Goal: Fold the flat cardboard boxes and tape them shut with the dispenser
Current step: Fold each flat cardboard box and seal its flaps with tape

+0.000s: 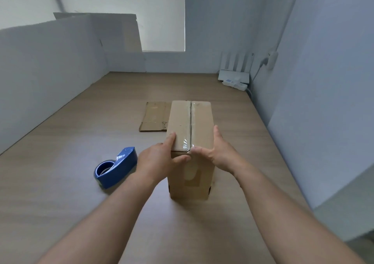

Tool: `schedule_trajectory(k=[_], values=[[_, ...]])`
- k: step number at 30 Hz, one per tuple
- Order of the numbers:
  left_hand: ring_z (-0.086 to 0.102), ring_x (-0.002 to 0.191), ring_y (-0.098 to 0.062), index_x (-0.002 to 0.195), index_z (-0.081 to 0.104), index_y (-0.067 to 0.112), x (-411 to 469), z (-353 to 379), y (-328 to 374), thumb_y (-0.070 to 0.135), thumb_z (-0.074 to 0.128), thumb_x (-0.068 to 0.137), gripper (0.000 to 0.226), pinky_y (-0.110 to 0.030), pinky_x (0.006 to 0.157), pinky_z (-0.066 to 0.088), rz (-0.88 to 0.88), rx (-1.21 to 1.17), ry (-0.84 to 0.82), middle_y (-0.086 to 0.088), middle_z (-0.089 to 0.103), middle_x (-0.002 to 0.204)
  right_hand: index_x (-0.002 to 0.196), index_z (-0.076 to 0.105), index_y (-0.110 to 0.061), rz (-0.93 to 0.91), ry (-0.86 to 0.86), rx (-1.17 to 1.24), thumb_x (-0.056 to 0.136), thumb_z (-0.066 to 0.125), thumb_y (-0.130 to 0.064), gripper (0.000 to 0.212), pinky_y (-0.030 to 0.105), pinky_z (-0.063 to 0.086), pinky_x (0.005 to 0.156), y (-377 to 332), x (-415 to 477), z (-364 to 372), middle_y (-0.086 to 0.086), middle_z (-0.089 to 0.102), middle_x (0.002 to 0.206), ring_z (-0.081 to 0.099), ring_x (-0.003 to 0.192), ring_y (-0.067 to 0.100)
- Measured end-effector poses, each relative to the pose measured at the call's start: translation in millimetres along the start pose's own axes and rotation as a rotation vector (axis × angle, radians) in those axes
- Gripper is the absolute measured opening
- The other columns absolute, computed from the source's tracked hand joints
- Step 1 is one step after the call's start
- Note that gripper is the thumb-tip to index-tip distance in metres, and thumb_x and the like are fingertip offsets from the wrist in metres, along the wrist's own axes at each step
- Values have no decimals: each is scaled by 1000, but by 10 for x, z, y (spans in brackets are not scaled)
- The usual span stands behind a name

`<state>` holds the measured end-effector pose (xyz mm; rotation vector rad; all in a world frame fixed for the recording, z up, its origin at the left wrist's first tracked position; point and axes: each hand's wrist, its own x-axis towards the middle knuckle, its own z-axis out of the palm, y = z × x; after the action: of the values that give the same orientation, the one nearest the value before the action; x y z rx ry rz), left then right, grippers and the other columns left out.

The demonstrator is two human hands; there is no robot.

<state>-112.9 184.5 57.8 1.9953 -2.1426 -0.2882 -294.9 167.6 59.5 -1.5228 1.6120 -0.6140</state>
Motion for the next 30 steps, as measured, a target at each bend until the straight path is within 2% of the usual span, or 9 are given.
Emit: schedule_trajectory(k=[4, 7, 10, 15, 18, 21, 23, 26, 30], values=[[55, 115, -22, 152, 7, 31, 10, -1, -5, 71, 43, 85, 85, -34, 84, 48, 22, 33, -3, -2, 54, 134, 152, -11, -22, 17, -7, 3, 71, 77, -54, 124, 33, 34, 108, -39, -8, -9, 4, 30, 154, 36, 136, 22], [57, 111, -23, 152, 7, 29, 28, 1, -9, 74, 38, 84, 87, -34, 81, 48, 30, 73, 0, -4, 54, 130, 152, -9, -24, -10, -6, -42, 65, 80, -55, 129, 36, 29, 114, -68, -8, 29, 3, 21, 157, 28, 141, 20], [58, 109, -24, 152, 8, 25, 53, 29, -37, 75, 35, 84, 89, -34, 80, 48, 29, 104, 13, -5, 55, 128, 153, -3, -24, -38, 18, -140, 68, 78, -54, 121, 35, 25, 116, -95, -3, 68, 2, 20, 158, 24, 143, 19], [56, 114, -22, 153, -1, 27, 87, 40, -139, 61, 43, 92, 83, -32, 85, 47, 102, 87, 11, -4, 51, 134, 153, 0, -25, -30, 16, -230, 73, 74, -56, 113, 32, 27, 113, -129, -17, 42, 0, 21, 158, 27, 141, 19], [56, 112, -20, 153, -1, 29, 99, 41, -169, 62, 44, 91, 83, -32, 84, 49, 118, 55, 19, -3, 50, 134, 153, 7, -21, 61, -4, -125, 77, 65, -61, 104, 32, 33, 106, -262, 25, 7, 0, 26, 156, 32, 138, 19], [55, 111, -19, 153, 0, 29, 115, 73, -163, 63, 44, 91, 83, -31, 83, 50, 134, 41, 13, -3, 49, 132, 146, 26, -17, 178, 229, -174, 84, 45, -70, 84, 38, 38, 101, -399, 157, 87, 6, 43, 145, 43, 131, 27], [56, 110, -19, 153, 0, 28, 126, 96, -161, 63, 43, 91, 83, -31, 82, 51, 142, 42, 19, -3, 50, 131, 139, 31, -18, 255, 355, -334, 82, 45, -72, 79, 38, 41, 91, -444, 216, 218, 9, 52, 134, 50, 122, 30], [56, 109, -19, 153, 2, 28, 134, 110, -167, 62, 42, 92, 81, -30, 80, 49, 148, 49, 35, -3, 51, 128, 138, 30, -19, 275, 387, -412, 80, 51, -70, 81, 39, 41, 90, -425, 267, 334, 12, 48, 133, 48, 122, 31], [57, 108, -21, 152, 6, 27, 153, 118, -168, 62, 44, 91, 80, -31, 81, 48, 140, 34, 61, -3, 53, 127, 152, 9, -22, 223, 236, -269, 79, 61, -64, 99, 43, 34, 108, -324, 195, 240, 12, 29, 150, 33, 136, 31]])
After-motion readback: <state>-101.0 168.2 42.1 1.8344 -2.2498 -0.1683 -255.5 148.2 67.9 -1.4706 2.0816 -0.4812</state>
